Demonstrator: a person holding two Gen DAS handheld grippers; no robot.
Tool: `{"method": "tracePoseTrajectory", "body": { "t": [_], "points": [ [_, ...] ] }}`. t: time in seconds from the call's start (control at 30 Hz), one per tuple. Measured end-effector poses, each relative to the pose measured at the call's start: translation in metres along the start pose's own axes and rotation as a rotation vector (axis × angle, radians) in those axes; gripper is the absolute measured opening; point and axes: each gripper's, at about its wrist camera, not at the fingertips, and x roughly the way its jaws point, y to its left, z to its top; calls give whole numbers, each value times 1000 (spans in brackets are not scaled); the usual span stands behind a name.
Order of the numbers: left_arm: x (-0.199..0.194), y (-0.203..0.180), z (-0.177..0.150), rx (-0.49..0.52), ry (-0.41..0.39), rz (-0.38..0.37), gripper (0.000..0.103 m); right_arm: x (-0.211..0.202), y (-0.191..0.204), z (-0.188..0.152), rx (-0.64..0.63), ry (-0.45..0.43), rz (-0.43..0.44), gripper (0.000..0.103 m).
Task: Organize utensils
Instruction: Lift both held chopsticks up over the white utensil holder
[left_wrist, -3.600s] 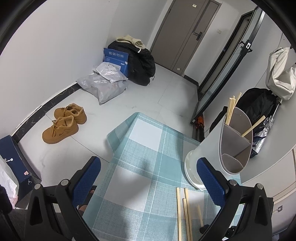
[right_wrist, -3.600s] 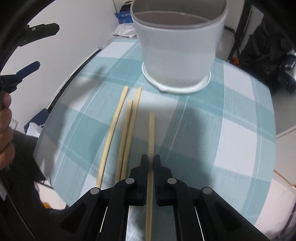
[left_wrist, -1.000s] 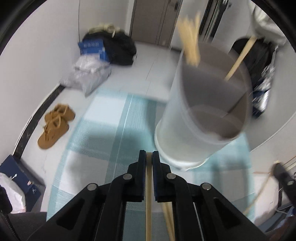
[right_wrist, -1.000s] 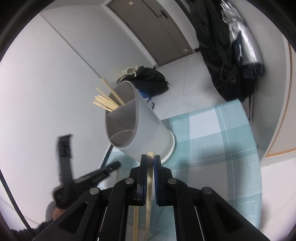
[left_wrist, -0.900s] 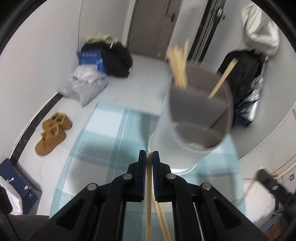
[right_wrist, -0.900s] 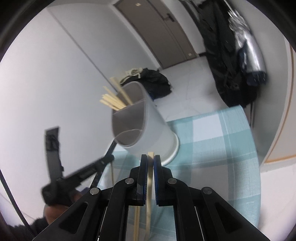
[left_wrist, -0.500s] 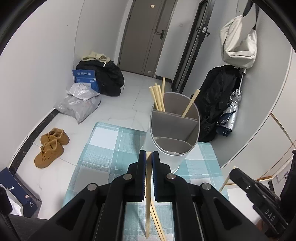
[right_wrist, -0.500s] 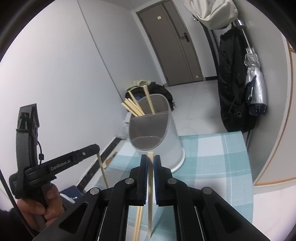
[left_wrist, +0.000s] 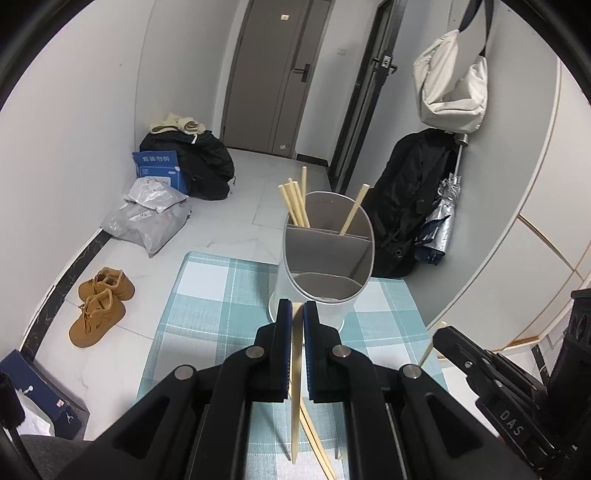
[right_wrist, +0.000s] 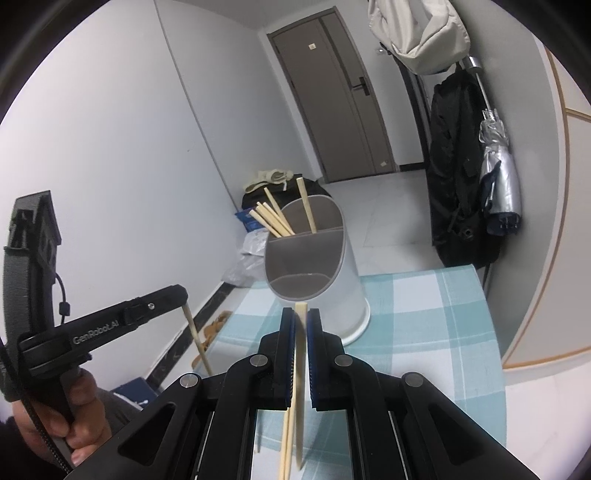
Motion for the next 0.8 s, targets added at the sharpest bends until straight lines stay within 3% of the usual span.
{"method": "tracePoseTrajectory", "body": {
  "t": [0.33, 0.8],
  "points": [
    [-10, -7, 15, -1, -5, -77, 3, -12, 6, 15, -9, -56, 1, 5],
    [-20, -13, 90, -38, -118, -173, 3, -15, 2, 67, -1, -96, -9, 5]
  ]
}}
